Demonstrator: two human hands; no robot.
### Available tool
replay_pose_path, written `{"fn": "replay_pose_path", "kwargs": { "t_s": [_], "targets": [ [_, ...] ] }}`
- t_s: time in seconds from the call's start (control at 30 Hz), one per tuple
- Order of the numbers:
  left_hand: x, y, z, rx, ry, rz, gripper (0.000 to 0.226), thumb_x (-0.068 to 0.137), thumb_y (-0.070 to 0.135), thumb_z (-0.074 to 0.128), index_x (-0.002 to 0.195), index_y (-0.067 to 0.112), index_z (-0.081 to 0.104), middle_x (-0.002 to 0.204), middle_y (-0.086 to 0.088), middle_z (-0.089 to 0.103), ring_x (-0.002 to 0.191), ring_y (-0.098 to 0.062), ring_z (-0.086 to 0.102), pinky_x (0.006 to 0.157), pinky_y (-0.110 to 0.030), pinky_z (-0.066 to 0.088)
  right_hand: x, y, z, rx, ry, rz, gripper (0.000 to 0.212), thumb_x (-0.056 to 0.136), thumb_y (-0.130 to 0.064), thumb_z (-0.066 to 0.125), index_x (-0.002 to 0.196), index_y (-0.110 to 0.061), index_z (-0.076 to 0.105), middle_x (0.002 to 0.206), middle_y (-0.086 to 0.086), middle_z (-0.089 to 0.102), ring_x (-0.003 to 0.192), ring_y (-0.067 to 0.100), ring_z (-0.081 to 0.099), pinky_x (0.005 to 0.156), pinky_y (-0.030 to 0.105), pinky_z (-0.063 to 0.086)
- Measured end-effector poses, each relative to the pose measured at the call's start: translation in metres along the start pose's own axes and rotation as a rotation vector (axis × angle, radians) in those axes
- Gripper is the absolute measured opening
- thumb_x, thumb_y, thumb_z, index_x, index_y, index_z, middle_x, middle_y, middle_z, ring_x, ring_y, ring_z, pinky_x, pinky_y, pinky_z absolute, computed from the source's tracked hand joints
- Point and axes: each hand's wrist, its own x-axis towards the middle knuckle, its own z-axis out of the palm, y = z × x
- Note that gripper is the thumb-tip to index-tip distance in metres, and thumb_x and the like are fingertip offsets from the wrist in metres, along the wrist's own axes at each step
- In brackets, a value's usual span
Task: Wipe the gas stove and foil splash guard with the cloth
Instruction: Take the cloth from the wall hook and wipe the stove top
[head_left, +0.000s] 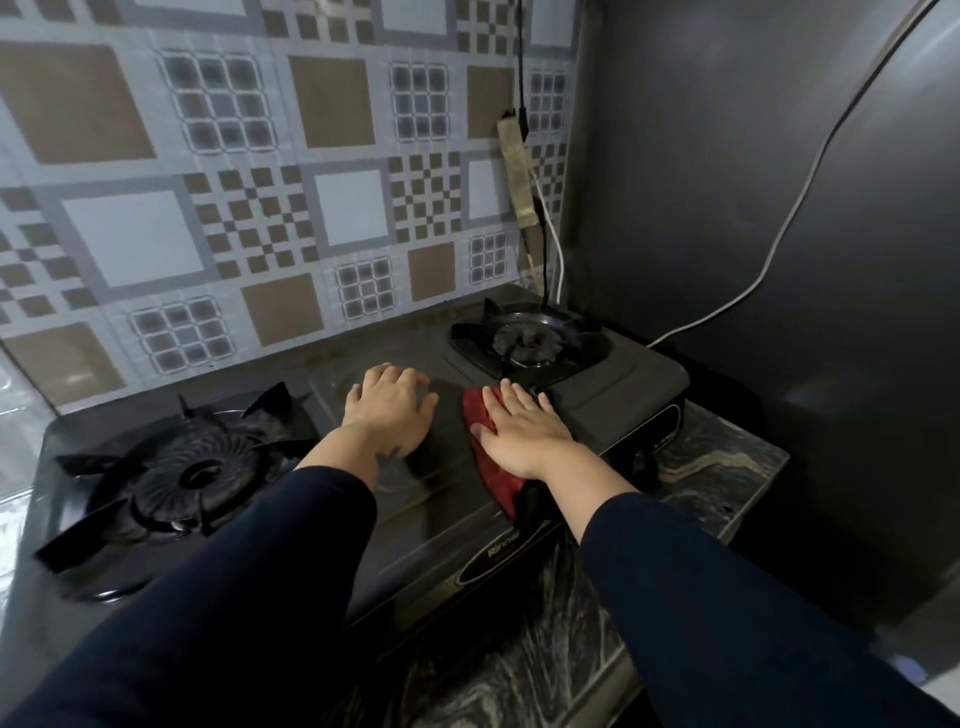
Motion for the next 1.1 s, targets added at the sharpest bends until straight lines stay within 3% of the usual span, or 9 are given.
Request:
{"fn": "replay_pose_path", "kwargs": {
  "t_s": [0.6, 1.0, 1.1],
  "targets": [
    [0.042, -0.052, -0.012, -0.002, -0.013, -0.048, 0.045, 0.098, 0.041, 0.038, 0.138, 0.022, 0.041, 0.152, -0.004, 0.032, 0.147, -0.024, 0.01, 0.119, -0.048, 0.013, 0.074, -0.056, -0.005, -0.025, 0.011, -0.119, 0.064, 0.099, -0.052, 0.018, 0.152, -0.023, -0.004, 0.161, 0.003, -0.014, 0.148, 0.018, -0.011, 0.12, 0.041, -0.005],
    [0.103, -0.084, -0.023, -0.039, -0.111, -0.125, 0.041, 0.091, 0.029, 0.052, 0.131, 0.021, 0.048, 0.137, -0.007, 0.049, 0.132, -0.027, 0.041, 0.108, -0.044, 0.036, 0.159, -0.071, -0.018, -0.041, 0.008, -0.222, 0.063, 0.099, -0.052, 0.016, 0.152, -0.025, -0.003, 0.16, 0.001, -0.015, 0.148, 0.017, -0.012, 0.12, 0.04, -0.007],
    [0.118, -0.089, -0.031, -0.057, -0.064, -0.12, 0.037, 0.091, 0.026, 0.049, 0.127, 0.022, 0.051, 0.133, -0.006, 0.053, 0.125, -0.027, 0.048, 0.104, -0.043, 0.041, 0.182, -0.074, -0.022, -0.042, 0.003, -0.219, 0.062, 0.099, -0.053, 0.015, 0.152, -0.025, -0.002, 0.161, 0.002, -0.014, 0.148, 0.019, -0.011, 0.119, 0.041, -0.007]
  ]
}}
